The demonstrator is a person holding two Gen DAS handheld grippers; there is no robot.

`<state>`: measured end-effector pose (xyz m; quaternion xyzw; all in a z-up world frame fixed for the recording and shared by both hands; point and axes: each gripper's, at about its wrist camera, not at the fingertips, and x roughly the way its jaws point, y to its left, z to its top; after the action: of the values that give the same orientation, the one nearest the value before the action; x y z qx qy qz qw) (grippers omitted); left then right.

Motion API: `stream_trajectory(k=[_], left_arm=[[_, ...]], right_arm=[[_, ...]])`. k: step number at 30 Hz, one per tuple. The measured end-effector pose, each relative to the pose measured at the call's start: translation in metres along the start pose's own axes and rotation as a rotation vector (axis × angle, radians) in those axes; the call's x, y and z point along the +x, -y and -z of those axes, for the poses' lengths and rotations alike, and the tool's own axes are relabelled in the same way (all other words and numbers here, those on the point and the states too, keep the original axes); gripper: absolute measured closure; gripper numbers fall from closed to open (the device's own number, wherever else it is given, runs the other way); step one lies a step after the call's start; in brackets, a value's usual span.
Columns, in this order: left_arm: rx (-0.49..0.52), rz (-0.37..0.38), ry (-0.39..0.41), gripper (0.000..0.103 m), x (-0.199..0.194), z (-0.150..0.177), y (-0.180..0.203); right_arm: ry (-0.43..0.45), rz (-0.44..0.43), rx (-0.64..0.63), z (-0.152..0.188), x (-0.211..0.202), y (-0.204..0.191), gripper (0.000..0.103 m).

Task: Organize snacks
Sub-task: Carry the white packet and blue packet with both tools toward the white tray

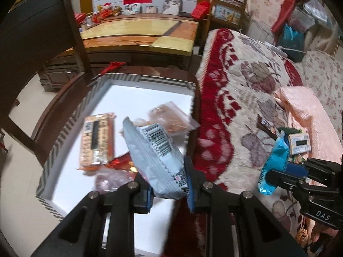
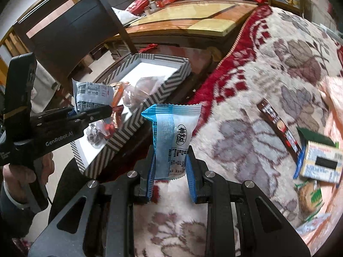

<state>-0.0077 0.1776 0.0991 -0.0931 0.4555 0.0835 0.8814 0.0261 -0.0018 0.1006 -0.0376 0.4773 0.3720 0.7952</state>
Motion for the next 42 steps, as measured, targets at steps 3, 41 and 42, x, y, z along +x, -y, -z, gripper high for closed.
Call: stream_trajectory(k=[3,41,42], left_arm=[[-0.03,-0.013,-0.003,0.077,0.002,-0.002,-0.016],[-0.244,-0.106,-0.085,0.074,0.042,0.007,-0.112],[-0.245,-0.109,-0.087,0.072,0.043,0.007,-0.112]], right_arm=[[-0.007,-0.006,-0.024,-0.009,0.007,-0.01,0.078],[-0.197,-0.081,-0.135,-0.08,0.149,-0.098,0.076],[-0.193,-0.09,-0.128,-0.08,0.147,-0.097,0.075]])
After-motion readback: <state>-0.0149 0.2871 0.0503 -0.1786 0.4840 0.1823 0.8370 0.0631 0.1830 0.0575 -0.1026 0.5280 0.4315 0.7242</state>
